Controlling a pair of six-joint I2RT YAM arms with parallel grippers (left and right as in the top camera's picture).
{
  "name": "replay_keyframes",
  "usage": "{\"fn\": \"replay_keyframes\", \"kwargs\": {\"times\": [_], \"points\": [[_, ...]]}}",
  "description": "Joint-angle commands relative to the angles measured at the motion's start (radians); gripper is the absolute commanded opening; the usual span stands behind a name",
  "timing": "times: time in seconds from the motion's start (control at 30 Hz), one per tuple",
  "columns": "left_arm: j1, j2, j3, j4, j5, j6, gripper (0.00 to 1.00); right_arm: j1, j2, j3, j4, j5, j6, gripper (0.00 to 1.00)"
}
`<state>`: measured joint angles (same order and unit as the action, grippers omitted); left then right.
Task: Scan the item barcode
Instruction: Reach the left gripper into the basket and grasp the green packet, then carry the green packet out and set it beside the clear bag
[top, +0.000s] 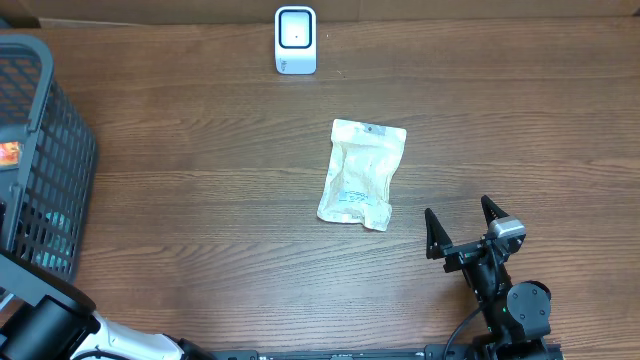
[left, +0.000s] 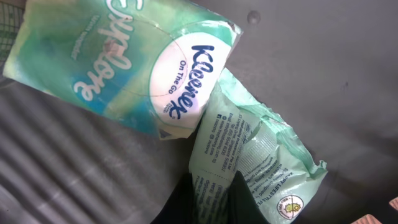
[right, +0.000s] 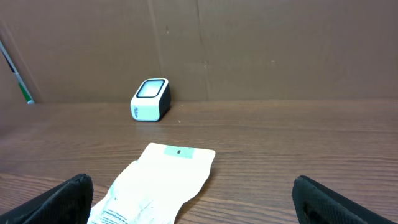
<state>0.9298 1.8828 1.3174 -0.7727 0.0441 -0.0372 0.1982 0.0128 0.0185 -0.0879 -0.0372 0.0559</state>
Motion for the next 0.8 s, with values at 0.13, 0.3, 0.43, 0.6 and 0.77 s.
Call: {"fn": "replay_keyframes", "kwargs": {"times": [0.13,0.3,0.43,0.6,0.77], "points": [[-0.002,0.026,0.169,-0.186,0.019,0.007,0.04,0.003,-0.01,-0.01,0.006,-0.001,-0.001,1.0],[-0.008,0.026,0.482,-0.363,0.1,-0.002,0.04,0.003,-0.01,-0.01,0.006,-0.001,-0.001,1.0],[-0.027,0.025,0.759,-0.493,0.124,-0.016,0.04,0.003,-0.01,-0.01,0.006,-0.001,-0.001,1.0],[-0.064,0.012,1.049,-0.614,0.2,-0.031,0.04,0.003,-0.01,-0.01,0.006,-0.001,-0.001,1.0],[-0.138,-0.034,1.231,-0.686,0.224,-0.031,0.04,0.003,-0.01,-0.01,0.006,-0.001,-0.001,1.0]]}}
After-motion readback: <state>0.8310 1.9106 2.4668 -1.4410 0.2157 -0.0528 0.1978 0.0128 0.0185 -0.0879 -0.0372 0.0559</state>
